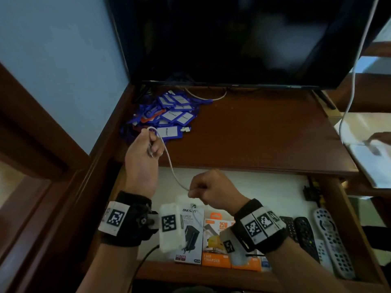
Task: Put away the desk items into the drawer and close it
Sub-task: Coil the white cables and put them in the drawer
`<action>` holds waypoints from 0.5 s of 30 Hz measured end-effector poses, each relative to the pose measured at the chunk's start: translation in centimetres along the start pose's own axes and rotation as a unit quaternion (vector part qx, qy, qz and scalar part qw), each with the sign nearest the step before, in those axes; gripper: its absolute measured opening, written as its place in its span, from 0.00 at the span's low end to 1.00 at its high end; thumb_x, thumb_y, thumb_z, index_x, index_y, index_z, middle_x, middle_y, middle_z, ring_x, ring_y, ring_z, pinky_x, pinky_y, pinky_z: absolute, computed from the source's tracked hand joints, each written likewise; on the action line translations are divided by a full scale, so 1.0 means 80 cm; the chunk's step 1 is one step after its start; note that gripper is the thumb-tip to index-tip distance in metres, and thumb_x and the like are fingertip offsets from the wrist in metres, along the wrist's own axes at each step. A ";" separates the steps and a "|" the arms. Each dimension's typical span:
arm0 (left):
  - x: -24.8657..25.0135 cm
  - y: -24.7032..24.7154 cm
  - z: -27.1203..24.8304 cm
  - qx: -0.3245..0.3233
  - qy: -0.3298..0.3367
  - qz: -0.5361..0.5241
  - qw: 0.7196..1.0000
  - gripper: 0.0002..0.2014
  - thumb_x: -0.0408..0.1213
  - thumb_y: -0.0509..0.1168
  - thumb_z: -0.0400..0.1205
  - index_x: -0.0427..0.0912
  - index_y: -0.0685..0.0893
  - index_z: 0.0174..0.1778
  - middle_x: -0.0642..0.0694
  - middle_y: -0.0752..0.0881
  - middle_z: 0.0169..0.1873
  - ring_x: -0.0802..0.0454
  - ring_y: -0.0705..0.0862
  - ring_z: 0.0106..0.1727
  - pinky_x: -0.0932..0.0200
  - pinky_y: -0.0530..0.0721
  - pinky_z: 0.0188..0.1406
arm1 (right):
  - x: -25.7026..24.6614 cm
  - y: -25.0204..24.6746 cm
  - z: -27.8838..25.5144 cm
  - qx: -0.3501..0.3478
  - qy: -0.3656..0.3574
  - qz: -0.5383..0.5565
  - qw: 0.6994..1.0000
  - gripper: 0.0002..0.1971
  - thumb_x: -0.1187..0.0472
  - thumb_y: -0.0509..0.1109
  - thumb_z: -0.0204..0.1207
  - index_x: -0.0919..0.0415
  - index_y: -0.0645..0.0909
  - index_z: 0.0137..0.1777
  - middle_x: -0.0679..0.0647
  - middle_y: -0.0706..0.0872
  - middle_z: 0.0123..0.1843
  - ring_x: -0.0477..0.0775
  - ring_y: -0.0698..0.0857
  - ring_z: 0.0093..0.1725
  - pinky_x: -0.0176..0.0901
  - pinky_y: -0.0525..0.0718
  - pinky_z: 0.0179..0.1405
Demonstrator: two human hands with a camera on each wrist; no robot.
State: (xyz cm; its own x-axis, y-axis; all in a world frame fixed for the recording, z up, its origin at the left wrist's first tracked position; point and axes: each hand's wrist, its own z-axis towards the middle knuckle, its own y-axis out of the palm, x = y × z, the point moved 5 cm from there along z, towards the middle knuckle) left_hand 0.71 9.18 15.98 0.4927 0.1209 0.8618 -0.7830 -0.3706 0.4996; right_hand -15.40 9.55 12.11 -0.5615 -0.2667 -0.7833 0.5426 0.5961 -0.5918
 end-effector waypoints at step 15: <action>-0.073 0.047 -0.048 -0.222 -0.135 0.139 0.956 0.17 0.40 0.54 0.85 0.35 0.80 0.37 0.42 0.75 0.20 0.49 0.71 0.22 0.56 0.72 0.33 | 0.003 -0.077 -0.021 0.207 -0.089 0.241 0.944 0.16 0.75 0.61 0.81 0.64 0.77 0.31 0.48 0.75 0.21 0.43 0.69 0.20 0.31 0.68 0.24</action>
State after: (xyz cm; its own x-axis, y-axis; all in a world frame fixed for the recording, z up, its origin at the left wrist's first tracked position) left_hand -6.58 10.59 13.18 0.2755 -0.1888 0.9426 -0.9522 0.0811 0.2945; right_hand -19.89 7.10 15.87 -0.0932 -0.1862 -0.9781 0.9267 0.3430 -0.1536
